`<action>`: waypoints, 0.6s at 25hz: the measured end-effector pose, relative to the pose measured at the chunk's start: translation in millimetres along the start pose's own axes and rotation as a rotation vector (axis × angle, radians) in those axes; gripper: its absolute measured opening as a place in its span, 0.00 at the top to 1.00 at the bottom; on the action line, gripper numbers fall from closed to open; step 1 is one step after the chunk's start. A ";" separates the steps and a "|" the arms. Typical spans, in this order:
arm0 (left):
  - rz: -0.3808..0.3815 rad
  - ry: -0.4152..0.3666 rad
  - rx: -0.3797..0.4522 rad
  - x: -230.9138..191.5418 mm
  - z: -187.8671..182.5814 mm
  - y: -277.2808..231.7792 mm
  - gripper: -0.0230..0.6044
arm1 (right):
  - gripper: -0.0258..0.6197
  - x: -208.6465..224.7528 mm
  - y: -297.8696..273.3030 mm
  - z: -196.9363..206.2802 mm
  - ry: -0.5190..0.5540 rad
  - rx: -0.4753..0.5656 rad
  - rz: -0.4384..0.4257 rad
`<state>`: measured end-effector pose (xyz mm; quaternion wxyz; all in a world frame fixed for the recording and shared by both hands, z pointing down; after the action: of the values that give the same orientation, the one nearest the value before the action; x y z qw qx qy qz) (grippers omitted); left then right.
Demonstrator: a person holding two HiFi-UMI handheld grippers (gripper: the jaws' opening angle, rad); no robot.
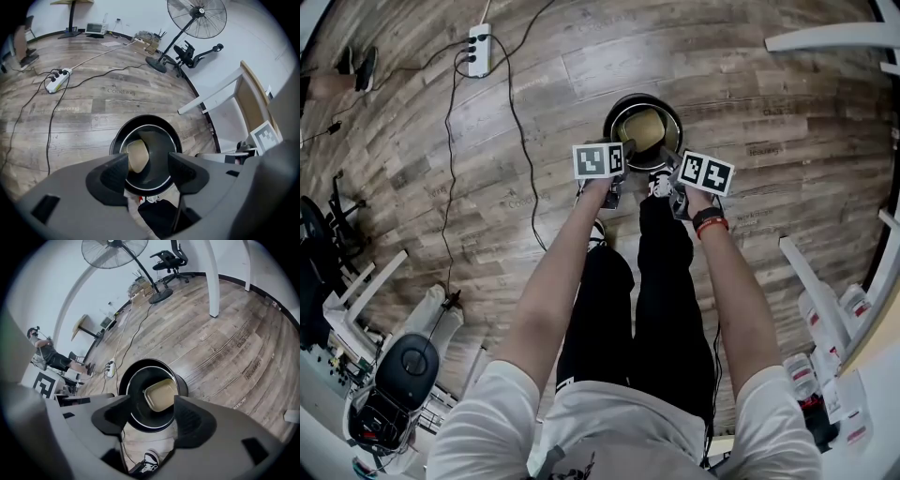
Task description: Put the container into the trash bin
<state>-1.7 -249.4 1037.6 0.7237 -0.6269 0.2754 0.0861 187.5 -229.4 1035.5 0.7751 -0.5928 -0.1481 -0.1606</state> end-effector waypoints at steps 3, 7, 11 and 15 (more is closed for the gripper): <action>0.017 -0.001 -0.006 6.9 2.6 8.8 0.55 | 0.50 -6.7 9.7 -2.5 0.025 0.001 -0.006; 0.017 -0.041 -0.006 18.5 3.0 28.4 0.55 | 0.52 -17.1 28.1 -9.3 0.065 0.006 0.003; 0.005 -0.090 0.005 30.7 -0.2 56.7 0.55 | 0.52 -31.3 54.0 -20.5 0.102 0.026 0.008; 0.016 -0.105 0.042 47.9 -7.6 95.8 0.55 | 0.52 -50.6 91.2 -35.2 0.151 0.054 0.024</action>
<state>-9.0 -248.2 930.5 0.7494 -0.6040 0.2440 0.1188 181.8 -237.3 925.8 0.8017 -0.5596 -0.0867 -0.1915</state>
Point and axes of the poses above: the fingertips, and each gripper's own axes: y backward along the fingers, x to its right, z out of its underside, the point moved 6 cm from there along y, backward along the fingers, and after that the axes turned 14 degrees about y, right-handed, at the moved point
